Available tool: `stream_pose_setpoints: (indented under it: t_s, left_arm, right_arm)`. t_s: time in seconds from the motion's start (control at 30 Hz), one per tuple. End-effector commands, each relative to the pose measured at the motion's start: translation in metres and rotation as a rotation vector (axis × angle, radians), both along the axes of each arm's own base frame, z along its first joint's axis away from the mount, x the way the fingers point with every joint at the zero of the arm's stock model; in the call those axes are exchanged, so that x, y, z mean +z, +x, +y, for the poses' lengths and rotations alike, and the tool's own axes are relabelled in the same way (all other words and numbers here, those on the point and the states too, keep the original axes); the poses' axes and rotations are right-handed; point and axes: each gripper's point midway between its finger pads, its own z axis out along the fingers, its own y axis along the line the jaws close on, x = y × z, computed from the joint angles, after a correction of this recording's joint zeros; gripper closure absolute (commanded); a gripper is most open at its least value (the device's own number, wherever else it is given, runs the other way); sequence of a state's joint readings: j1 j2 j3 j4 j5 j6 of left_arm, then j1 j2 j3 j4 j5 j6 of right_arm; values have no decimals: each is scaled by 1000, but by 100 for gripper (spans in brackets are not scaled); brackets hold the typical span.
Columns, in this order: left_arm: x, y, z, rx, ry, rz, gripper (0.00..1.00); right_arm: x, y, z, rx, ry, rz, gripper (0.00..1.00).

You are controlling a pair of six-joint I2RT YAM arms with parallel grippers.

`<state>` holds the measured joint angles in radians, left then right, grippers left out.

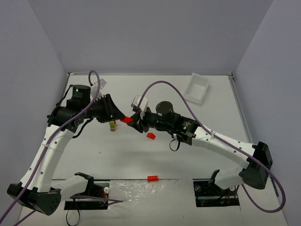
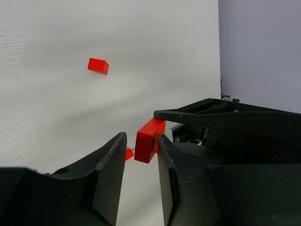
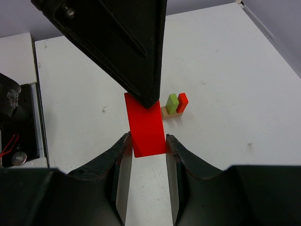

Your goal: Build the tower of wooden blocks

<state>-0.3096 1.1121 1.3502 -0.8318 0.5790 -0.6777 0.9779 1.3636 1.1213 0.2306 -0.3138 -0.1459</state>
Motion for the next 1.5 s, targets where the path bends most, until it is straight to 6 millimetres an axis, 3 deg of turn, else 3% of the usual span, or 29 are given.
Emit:
stream_pose_setpoints:
  t_s: [0.0,0.17,0.23,0.27,0.4,0.5,0.63,0.83,0.97,1.03,1.13,1.33,1.47]
  left_arm:
    - [17,3,-9,-51,-43,-73,78]
    - [19,3,-13,-63,-67,-78,99]
    - [19,2,-14,-69,-77,-76,100]
    - [18,2,-15,-71,-78,-72,100]
    - [16,2,-13,-62,-74,-86,100]
    - [12,4,-8,-34,-50,-97,100]
    - [-3,8,0,2,3,-102,100]
    - [-45,17,18,27,189,-120,100]
    - [-76,17,13,-27,383,-120,100]
    - [-88,24,14,-26,479,-135,100]
    - [-106,32,14,-75,583,-132,100]
    - [-136,52,18,-168,762,-158,100]
    - [-153,66,5,-224,796,-216,100]
  right_arm:
    - [70,0,6,2,169,-108,100]
    - [66,2,7,-4,164,-107,100]
    - [65,2,8,-3,162,-105,95]
    - [65,2,8,-3,161,-104,90]
    - [61,5,5,-23,155,-97,51]
    - [56,9,1,-50,150,-84,28]
    - [43,14,-11,-94,133,-54,15]
    - [12,22,-52,-231,60,13,11]
    - [1,27,-89,-357,33,44,11]
    - [-11,27,-108,-420,-2,66,11]
    - [-15,25,-128,-488,-14,75,11]
    - [-21,16,-144,-525,-17,112,10]
    - [-28,8,-157,-538,-32,124,10]
